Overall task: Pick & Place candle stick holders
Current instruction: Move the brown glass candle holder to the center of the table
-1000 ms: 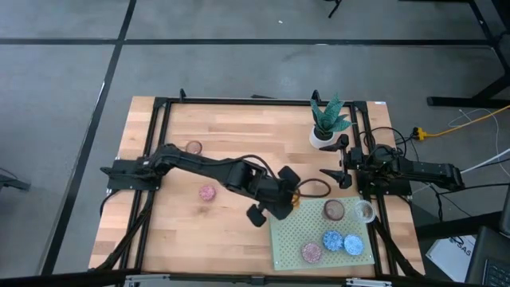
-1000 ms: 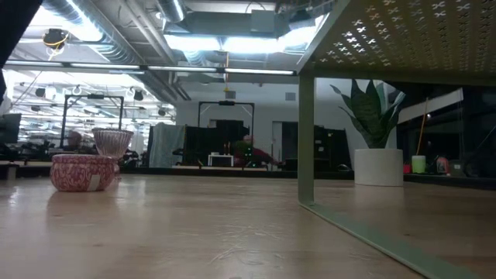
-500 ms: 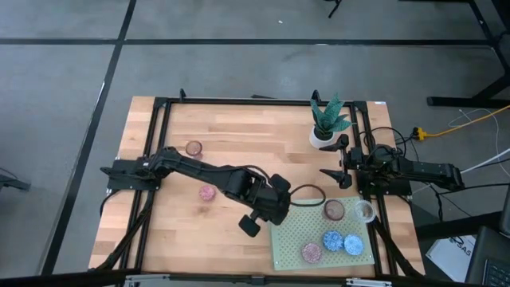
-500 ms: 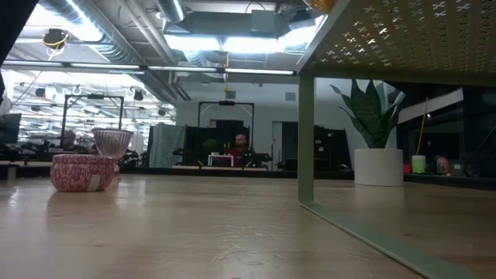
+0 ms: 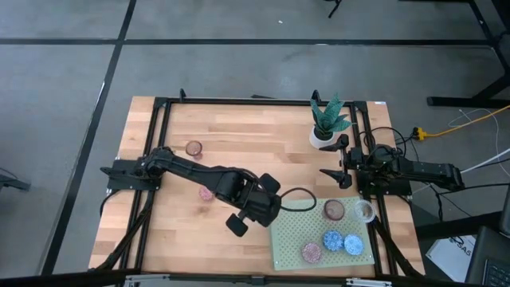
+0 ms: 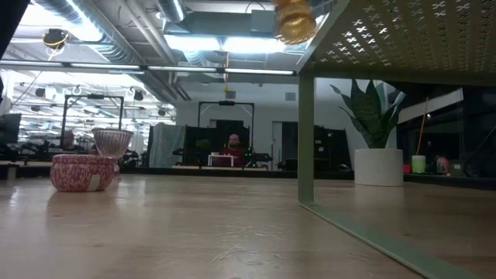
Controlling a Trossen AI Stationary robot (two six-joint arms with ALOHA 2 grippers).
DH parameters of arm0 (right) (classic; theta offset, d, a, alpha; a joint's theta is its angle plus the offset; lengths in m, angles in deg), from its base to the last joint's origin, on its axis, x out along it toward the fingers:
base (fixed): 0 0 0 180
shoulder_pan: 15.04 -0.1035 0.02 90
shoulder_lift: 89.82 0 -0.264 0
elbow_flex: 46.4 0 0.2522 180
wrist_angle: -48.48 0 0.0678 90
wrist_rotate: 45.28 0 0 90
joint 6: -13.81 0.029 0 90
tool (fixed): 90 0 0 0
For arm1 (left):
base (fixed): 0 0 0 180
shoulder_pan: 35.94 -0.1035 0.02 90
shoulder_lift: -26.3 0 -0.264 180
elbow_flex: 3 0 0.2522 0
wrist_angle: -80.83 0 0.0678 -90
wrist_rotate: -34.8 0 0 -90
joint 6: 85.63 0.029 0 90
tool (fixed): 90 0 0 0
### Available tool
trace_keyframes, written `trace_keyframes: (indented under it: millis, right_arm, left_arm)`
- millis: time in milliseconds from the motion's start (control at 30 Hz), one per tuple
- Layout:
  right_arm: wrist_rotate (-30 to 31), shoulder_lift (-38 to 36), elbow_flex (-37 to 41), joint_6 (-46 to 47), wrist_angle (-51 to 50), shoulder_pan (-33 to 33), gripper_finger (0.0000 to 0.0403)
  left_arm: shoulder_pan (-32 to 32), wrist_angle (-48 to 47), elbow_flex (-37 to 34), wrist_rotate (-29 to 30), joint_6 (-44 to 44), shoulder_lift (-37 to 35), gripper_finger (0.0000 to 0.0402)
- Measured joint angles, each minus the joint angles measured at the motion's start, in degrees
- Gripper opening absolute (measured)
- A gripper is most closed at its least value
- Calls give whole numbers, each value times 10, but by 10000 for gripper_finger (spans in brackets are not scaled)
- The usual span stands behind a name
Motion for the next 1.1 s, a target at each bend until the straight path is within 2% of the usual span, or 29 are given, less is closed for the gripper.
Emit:
trace_keyframes:
  millis: [167,333,500,833,1100]
  right_arm:
    - [0,0,0,0,0,0,383]
    - [0,0,0,0,0,0,383]
    - [0,0,0,0,0,0,383]
    - [0,0,0,0,0,0,383]
    - [0,0,0,0,0,0,383]
  left_arm:
    - [-3,-53,0,3,-37,0,22]
    - [-16,-78,0,35,-97,0,22]
    - [-34,-73,-51,36,-174,1,22]
    - [-58,24,-174,78,-232,1,32]
    - [-72,140,-246,80,-204,2,31]
